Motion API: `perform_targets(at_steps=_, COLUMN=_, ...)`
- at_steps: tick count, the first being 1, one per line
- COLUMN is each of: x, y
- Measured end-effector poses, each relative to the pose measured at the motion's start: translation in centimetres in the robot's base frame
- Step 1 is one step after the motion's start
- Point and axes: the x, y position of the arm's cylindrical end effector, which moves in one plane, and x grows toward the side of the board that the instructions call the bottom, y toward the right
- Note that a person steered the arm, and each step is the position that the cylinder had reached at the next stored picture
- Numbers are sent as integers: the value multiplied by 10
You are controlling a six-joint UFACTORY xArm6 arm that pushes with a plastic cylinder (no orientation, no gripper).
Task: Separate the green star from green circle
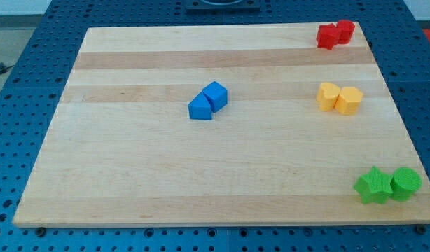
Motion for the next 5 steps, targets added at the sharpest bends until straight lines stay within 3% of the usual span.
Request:
perform_targets(at_steps=4, x=0, y=-229)
perform_targets(at_steps=5, x=-5, y=-232)
